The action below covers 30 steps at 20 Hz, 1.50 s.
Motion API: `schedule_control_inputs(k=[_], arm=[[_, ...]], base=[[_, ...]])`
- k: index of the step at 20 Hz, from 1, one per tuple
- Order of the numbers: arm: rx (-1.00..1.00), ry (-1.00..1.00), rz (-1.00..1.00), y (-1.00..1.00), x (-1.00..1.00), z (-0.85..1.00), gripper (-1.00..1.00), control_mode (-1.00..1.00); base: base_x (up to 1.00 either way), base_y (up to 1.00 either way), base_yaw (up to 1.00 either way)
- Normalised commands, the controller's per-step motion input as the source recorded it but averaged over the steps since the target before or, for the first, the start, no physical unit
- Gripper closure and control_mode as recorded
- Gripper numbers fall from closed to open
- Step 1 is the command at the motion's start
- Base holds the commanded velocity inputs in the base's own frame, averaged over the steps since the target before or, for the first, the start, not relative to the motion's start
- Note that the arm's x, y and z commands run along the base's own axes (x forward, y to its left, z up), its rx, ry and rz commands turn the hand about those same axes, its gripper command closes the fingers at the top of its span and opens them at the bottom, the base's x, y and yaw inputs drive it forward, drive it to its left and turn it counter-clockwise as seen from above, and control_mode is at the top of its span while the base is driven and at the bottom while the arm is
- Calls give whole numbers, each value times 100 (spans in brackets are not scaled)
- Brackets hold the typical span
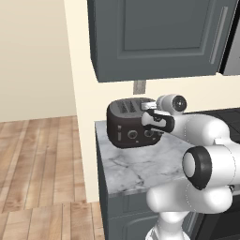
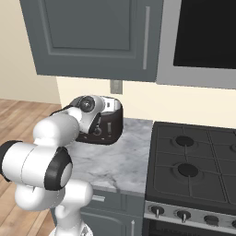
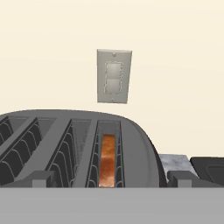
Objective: Start the toaster. Once the lever pops up, take the bread to the plate on the dining counter.
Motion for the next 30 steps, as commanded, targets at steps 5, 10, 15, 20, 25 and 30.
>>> schedule_control_inputs(k=[5,10,15,20,25,30], arm=[[0,0,0,0,0,0,-100,-100],[0,0,0,0,0,0,-100,-100],[0,0,0,0,0,0,-100,-100],[0,0,0,0,0,0,-100,-100],[0,0,0,0,0,0,-100,-100],[0,0,0,0,0,0,-100,-100]], base=[[0,0,0],[0,0,0],[0,0,0],[0,0,0],[0,0,0],[0,0,0]])
